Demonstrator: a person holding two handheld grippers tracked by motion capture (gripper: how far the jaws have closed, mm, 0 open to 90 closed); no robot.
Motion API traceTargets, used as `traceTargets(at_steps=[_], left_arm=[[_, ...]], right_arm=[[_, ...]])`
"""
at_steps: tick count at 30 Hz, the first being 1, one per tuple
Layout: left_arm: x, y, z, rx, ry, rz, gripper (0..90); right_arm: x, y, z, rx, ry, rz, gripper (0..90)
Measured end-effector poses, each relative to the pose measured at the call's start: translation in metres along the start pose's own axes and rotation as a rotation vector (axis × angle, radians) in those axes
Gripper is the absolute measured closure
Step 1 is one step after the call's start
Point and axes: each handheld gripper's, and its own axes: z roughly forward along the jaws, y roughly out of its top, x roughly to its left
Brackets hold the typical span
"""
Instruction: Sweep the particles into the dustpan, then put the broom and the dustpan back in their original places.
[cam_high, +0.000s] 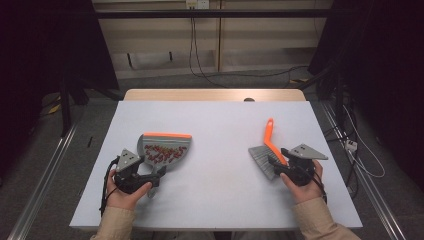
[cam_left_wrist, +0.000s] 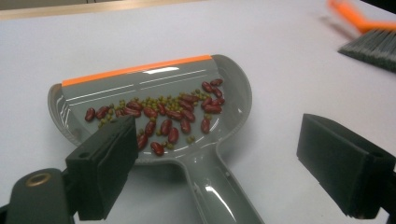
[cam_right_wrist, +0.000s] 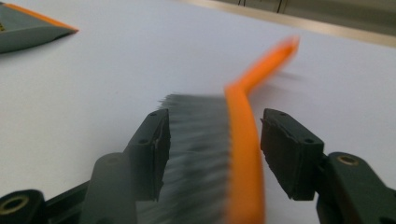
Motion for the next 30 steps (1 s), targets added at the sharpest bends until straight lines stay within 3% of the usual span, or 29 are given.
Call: traceTargets(at_steps=[2, 4, 6, 9, 14, 16, 18, 19, 24, 26, 28, 30], left_arm=[[0.000, 0.001, 0.001, -0.003, -0.001, 0.007, 12.6], [0.001, 0.001, 0.001, -0.008, -0.006, 0.009, 12.5], [0.003, 0.001, 0.001, -0.020, -0.015, 0.004, 12.0], [0.007, 0.002, 0.001, -0.039, -0.035, 0.005, 10.0], [0.010, 0.002, 0.001, -0.077, -0.075, -0.007, 6.9], [0.009, 0.002, 0.001, -0.082, -0.079, 0.002, 6.7], [0.009, 0.002, 0.001, -0.078, -0.079, 0.005, 6.2], [0.009, 0.002, 0.001, -0.083, -0.084, 0.001, 6.2], [0.010, 0.000, 0.001, -0.077, -0.082, 0.009, 6.2], [0.009, 0.000, 0.000, -0.086, -0.085, 0.014, 6.2], [0.009, 0.000, -0.002, -0.087, -0.088, 0.019, 6.2], [0.009, -0.001, -0.003, -0.096, -0.091, 0.021, 6.2]], right_arm=[[-0.007, 0.002, -0.004, -0.012, -0.007, -0.001, 47.7], [-0.016, 0.001, -0.005, 0.003, -0.023, -0.027, 65.4], [-0.026, -0.001, -0.004, 0.037, -0.075, -0.048, 72.7], [-0.037, -0.006, 0.001, 0.107, -0.116, -0.094, 77.9], [-0.035, -0.019, 0.012, 0.236, -0.075, -0.129, 84.2], [-0.029, -0.018, 0.009, 0.218, -0.047, -0.118, 82.3], [-0.022, -0.016, 0.004, 0.180, -0.084, -0.148, 76.9], [-0.020, -0.015, 0.002, 0.158, -0.077, -0.143, 73.6], [-0.017, -0.011, -0.009, 0.067, 0.014, -0.038, 58.5], [-0.015, -0.010, -0.013, 0.033, 0.042, -0.037, 51.2], [-0.014, -0.010, -0.014, 0.018, 0.049, -0.024, 40.3], [-0.014, -0.011, -0.016, 0.016, 0.079, 0.021, 33.3]])
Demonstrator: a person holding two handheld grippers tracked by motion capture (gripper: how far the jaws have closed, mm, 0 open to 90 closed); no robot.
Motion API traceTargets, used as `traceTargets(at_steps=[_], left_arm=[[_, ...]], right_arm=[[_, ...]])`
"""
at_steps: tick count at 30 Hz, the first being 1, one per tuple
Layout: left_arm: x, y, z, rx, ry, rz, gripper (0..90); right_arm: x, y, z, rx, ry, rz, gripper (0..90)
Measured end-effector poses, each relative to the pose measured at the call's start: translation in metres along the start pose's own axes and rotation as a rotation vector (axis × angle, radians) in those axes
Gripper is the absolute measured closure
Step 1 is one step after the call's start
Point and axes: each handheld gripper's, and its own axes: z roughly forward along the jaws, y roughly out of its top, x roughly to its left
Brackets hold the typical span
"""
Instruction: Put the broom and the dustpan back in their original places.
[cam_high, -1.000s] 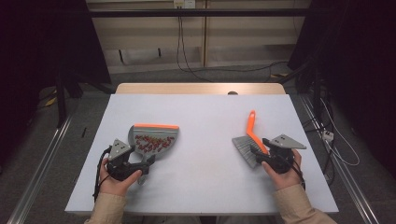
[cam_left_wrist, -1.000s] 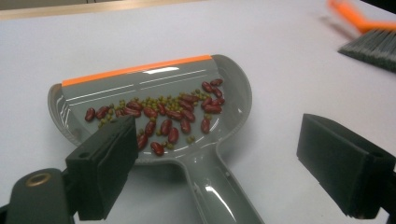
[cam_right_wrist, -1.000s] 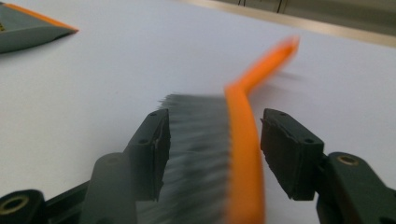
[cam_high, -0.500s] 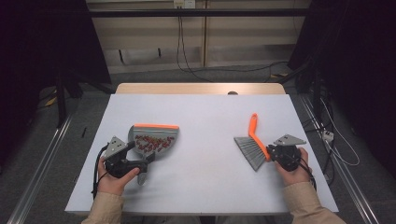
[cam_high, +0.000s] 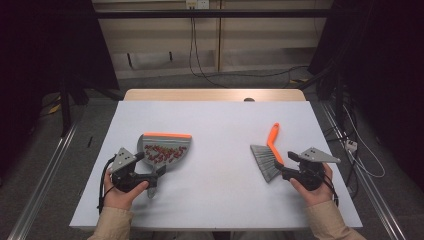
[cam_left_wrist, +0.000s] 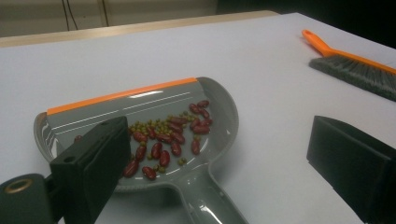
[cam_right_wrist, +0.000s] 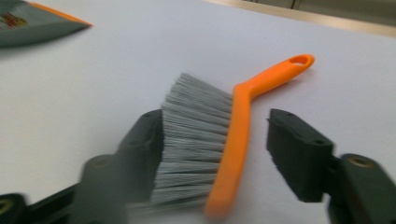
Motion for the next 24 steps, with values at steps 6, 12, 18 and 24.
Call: traceTargets(at_steps=[6, 12, 18, 24], left_arm=[[0.001, -0.002, -0.002, -0.009, -0.021, -0.005, 6.1], [0.001, -0.005, -0.007, -0.050, -0.041, 0.000, 5.7], [0.002, -0.007, -0.007, -0.048, -0.054, -0.009, 5.6], [0.003, -0.008, -0.007, -0.052, -0.063, -0.013, 5.5]], right_arm=[[0.003, -0.003, -0.004, -0.007, 0.017, 0.015, 23.8], [0.009, -0.006, -0.008, -0.005, 0.063, 0.013, 18.8], [0.016, -0.012, -0.011, 0.001, 0.088, 0.000, 16.4], [0.018, -0.014, -0.014, -0.004, 0.103, -0.013, 15.1]])
